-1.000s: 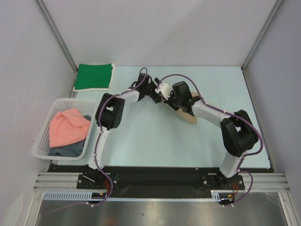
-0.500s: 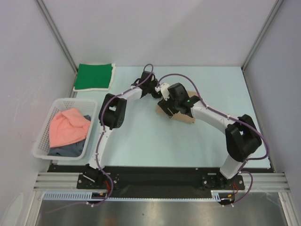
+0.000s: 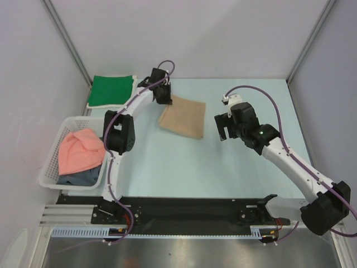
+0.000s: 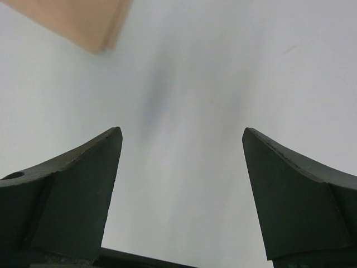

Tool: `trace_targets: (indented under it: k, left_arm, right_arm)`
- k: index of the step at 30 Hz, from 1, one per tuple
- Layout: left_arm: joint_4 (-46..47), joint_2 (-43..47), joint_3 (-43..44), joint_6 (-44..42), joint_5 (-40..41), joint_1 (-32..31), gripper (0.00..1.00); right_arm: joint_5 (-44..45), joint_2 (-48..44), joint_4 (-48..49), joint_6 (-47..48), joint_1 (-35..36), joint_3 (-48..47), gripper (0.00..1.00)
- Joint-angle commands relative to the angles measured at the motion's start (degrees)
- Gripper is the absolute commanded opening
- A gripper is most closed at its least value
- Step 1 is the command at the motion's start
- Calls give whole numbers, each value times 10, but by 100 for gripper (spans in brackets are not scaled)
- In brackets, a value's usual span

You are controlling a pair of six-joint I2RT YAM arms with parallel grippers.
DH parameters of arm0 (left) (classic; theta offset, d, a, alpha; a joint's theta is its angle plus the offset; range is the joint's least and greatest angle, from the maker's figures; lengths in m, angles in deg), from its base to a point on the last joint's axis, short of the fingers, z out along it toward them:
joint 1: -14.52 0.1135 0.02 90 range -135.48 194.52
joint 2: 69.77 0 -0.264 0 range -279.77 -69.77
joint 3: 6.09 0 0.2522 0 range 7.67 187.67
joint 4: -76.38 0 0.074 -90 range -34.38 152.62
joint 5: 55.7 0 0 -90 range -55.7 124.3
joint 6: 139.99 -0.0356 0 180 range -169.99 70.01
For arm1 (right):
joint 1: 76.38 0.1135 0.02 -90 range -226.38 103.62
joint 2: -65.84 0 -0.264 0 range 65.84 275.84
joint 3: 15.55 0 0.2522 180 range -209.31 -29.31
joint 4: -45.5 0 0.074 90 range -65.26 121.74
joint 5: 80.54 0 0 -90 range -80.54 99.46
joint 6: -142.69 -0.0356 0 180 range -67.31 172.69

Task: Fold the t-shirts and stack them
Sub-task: Neatly place the folded tshirt to the corner

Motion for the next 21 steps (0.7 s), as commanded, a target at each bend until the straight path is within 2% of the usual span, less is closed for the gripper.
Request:
trace_targets:
  k: [1,5,6,9,14,21]
  left_arm:
    - [-47,69,61,-121,72,30,0]
    - [-73,50,137,-158,72,59,0]
    - [-81,47,177,-184,89,62,0]
    - [-102,48,219,-237,120,61,0]
    - [-88,69,218,-301,162,68,0]
    - [-66,85,226,-369,123,92,0]
  right_arm:
    - [-24,9,-4,-39,2,26,94]
    - [-40,2,19,-42,3,38,94]
    - [-40,2,20,-35,4,36,94]
    - [-29,17,3,-23,5,12,94]
    - [-44,42,18,-14,6,-4,95]
    - [-55,94,36,-22,28,-17,95]
